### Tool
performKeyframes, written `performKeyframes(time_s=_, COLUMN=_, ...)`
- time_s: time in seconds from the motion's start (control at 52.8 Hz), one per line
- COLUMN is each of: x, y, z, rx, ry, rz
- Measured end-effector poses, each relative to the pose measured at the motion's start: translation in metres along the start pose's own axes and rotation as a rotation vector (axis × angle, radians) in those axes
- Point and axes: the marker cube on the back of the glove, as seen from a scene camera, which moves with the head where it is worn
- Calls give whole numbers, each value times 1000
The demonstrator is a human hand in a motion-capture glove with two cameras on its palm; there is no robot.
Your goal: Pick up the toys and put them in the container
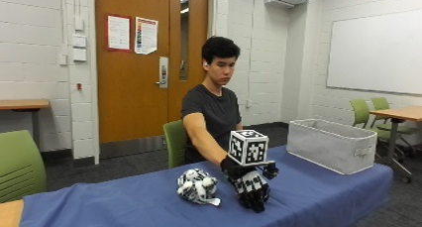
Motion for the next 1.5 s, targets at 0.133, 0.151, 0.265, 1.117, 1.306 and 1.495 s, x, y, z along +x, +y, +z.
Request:
performKeyframes(time_s=0.133, x=-7, y=4, z=-9, rx=18, ry=49, rz=-8)
performKeyframes(time_s=0.151, x=-8, y=5, z=-10, rx=6, ry=53, rz=-14)
performKeyframes(time_s=0.265, x=-17, y=9, z=-18, rx=-49, ry=27, rz=-55)
performKeyframes(time_s=1.117, x=-386, y=110, z=-297, rx=294, ry=-152, rz=-545)
performKeyframes(time_s=1.306, x=-493, y=151, z=-297, rx=311, ry=-120, rz=-714)
performKeyframes(time_s=1.495, x=-573, y=184, z=-274, rx=271, ry=-92, rz=-758)
